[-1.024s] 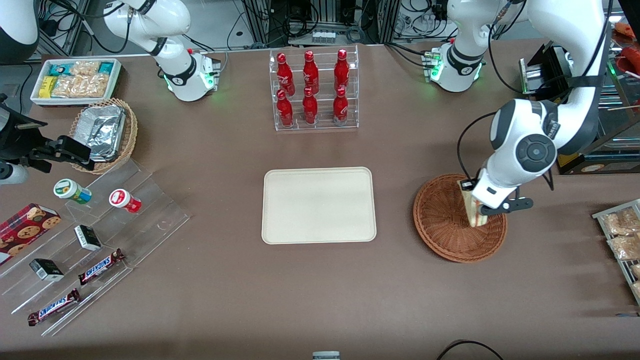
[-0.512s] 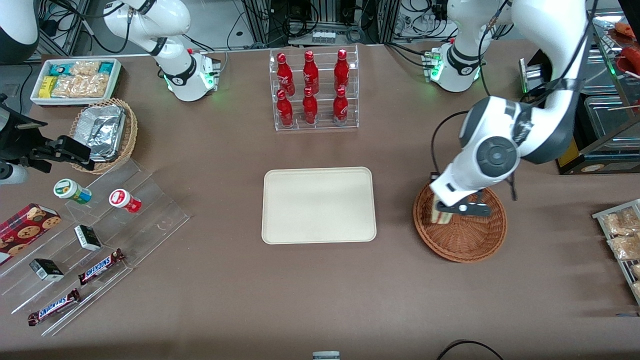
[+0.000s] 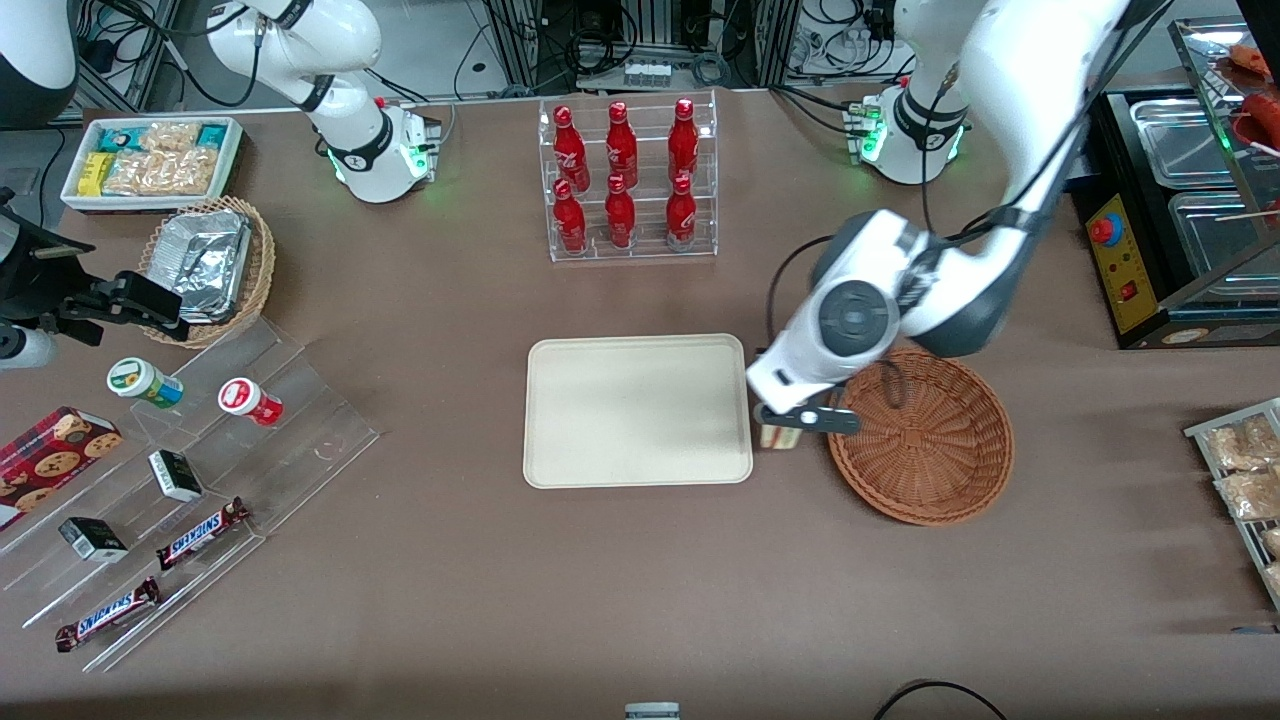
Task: Place sandwich from basket to tray
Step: 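Lift the sandwich and carry it with the left gripper over the tray, then lower the sandwich onto the tray and open the left gripper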
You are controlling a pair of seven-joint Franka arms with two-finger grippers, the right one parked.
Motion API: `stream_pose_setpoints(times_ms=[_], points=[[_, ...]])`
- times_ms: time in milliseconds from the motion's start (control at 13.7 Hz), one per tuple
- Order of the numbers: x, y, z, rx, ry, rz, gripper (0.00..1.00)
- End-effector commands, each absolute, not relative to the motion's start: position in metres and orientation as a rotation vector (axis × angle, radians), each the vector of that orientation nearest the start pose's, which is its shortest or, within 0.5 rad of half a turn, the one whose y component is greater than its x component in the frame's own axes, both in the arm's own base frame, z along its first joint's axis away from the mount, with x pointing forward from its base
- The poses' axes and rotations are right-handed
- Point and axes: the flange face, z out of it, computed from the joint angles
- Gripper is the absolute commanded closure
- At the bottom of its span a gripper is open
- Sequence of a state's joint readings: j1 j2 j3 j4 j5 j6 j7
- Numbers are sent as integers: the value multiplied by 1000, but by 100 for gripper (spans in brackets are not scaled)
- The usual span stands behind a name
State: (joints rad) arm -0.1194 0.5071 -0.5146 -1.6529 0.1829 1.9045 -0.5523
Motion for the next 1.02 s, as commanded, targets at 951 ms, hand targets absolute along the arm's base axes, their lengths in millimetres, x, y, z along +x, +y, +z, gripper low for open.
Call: stream_pose_setpoints(times_ms=[951], points=[[526,-485,243,-3057,11,131,100]])
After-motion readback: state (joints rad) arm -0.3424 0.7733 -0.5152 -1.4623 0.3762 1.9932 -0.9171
